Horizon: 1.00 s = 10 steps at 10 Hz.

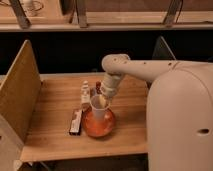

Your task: Place the ceramic cup in the ceramic bowl

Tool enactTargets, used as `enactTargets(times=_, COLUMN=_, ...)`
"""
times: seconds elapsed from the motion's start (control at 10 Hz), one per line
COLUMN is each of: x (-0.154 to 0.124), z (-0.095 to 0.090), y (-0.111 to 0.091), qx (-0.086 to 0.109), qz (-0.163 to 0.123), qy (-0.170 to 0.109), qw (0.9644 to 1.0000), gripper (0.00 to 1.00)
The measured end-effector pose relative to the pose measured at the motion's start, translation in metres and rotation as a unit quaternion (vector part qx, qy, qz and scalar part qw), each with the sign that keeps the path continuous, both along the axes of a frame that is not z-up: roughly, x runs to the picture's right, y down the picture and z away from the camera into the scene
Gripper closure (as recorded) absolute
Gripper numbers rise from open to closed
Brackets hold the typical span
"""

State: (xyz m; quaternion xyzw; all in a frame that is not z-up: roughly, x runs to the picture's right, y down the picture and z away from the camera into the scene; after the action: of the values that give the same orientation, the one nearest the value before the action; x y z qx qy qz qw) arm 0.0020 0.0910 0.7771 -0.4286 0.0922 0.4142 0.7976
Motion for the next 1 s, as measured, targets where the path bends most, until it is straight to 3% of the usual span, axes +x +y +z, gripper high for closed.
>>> enactTargets(times=0.2, x=-0.002, z=0.001, y=0.0, qx=0.003, qz=-0.005, qy=-0.001, qw=1.0, gripper=1.0)
enactTargets(times=0.5, x=0.01, z=0.013, y=0.017, qx=0.01, qz=-0.021, qy=0.011, qw=0.9997, gripper=1.0)
enactTargets(times=0.8, x=0.014, z=0.023, y=0.031, qx=0.009, qz=-0.012, qy=0.016, qw=0.9998, gripper=1.0)
enactTargets(times=0.9, x=0.007, z=0.041, y=0.05, qx=0.015, qz=0.0, qy=0.025, qw=0.9996, gripper=1.0)
enactTargets(times=1.0, x=0.008, z=0.046, y=0.052, qx=0.019, qz=-0.001, qy=0.033, qw=0.9993, gripper=1.0)
